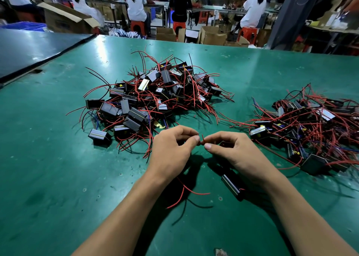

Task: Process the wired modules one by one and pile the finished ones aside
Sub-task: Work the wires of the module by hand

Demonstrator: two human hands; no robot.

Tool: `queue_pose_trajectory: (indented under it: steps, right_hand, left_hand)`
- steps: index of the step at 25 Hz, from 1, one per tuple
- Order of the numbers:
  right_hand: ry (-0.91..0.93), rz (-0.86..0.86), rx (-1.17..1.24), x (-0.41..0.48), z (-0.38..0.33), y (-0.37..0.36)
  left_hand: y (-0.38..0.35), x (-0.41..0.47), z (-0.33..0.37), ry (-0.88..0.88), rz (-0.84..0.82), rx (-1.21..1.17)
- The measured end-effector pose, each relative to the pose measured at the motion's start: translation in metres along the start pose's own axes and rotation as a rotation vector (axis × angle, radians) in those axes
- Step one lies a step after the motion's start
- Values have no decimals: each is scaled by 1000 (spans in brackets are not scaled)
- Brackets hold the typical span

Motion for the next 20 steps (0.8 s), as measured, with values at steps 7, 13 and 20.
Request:
queue_pose_trajectory:
  steps: [7,13,20]
  right_hand:
    - [-24,37,-87,1,2,-3]
    - [-12,-10,-120,2,2,-3]
    - [121,113,-109,-1,-7,-4]
  left_hand:
    - [1,0,0,160,-58,-199]
    - [3,-3,3,107,-55,-127]
    - [2,-4,6,-69,3,22]
Point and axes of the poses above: each hand's wrist, its own x-axis towards the middle knuckle, its own y-axis out of the back of the hand, z = x × y, the point moved 1 cm from there along x, towards the middle knuckle, and after that the axes turned 1 degree about x, right-handed, at the moved point
